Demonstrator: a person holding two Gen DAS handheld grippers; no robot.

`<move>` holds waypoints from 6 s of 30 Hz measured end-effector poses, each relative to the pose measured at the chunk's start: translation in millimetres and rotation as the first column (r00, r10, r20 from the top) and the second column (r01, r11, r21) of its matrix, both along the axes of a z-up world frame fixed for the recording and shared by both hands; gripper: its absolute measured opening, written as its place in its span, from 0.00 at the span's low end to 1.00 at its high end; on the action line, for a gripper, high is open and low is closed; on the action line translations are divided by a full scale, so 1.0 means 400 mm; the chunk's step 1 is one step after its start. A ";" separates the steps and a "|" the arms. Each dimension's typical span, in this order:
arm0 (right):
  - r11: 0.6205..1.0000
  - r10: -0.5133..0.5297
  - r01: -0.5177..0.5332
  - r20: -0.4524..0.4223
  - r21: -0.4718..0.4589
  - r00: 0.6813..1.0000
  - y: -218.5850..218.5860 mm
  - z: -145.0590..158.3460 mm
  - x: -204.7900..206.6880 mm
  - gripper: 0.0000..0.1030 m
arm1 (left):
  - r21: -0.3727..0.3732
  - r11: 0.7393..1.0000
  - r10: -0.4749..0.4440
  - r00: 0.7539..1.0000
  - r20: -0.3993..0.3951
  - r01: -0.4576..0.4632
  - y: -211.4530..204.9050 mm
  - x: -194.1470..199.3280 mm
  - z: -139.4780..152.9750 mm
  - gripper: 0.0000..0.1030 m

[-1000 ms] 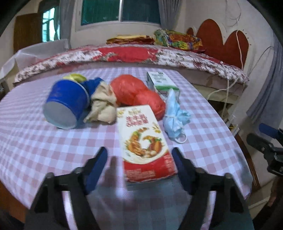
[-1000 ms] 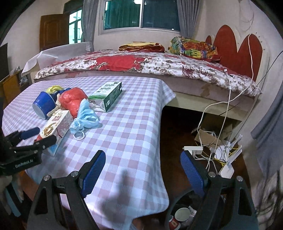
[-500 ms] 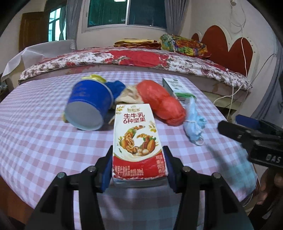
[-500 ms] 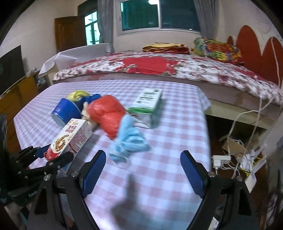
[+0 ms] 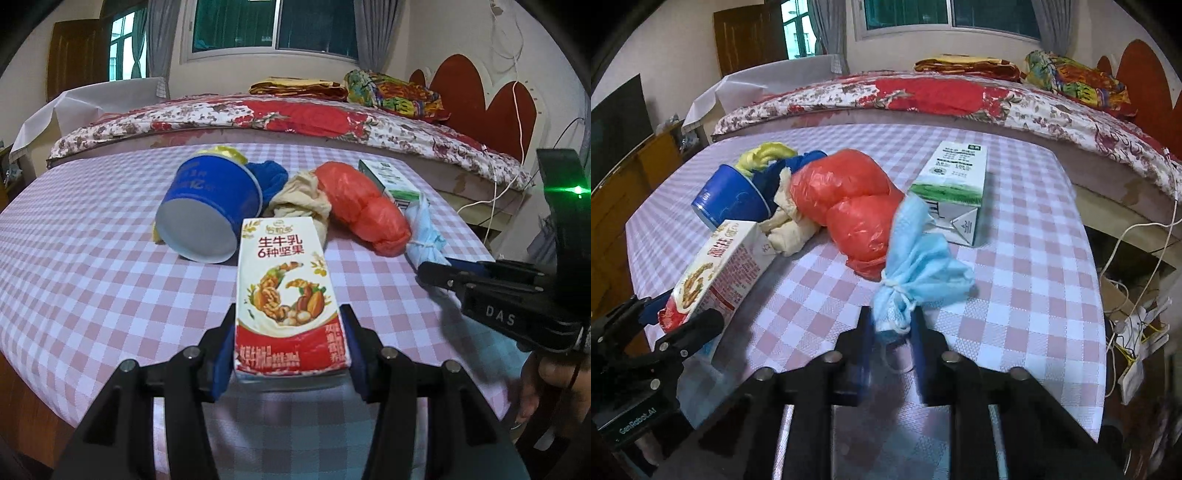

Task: Collect trash
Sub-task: 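Grasp the milk carton with the left tool while the right tool grasps the blue mask, then carry carton and mask over the black bin and open both tools, then move both tools back over the table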

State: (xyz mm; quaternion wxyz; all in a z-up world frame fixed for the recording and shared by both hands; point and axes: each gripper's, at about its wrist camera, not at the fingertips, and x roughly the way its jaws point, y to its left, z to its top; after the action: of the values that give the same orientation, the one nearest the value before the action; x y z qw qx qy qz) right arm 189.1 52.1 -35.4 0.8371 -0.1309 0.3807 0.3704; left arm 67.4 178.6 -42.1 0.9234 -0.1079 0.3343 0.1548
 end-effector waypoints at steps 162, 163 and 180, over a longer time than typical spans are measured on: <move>0.846 -0.519 0.534 0.236 0.000 0.822 -0.844 0.089 -0.040 0.96 | 0.053 0.849 -0.527 0.849 0.018 0.526 -0.628 0.197 0.071 0.99; 0.858 -0.501 0.514 0.235 0.007 0.833 -0.820 0.092 -0.037 0.96 | 0.055 0.854 -0.518 0.855 0.021 0.517 -0.615 0.194 0.075 0.99; 0.948 -0.315 0.296 0.198 0.120 0.928 -0.476 0.139 0.005 1.00 | 0.069 0.965 -0.255 0.965 0.056 0.251 -0.267 0.120 0.105 0.99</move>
State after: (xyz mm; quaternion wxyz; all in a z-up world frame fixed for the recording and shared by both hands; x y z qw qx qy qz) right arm 191.3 -138.4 20.2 0.9256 -0.0722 0.2873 0.2357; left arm 115.4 71.7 -0.2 0.9488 -0.0409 0.3105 0.0420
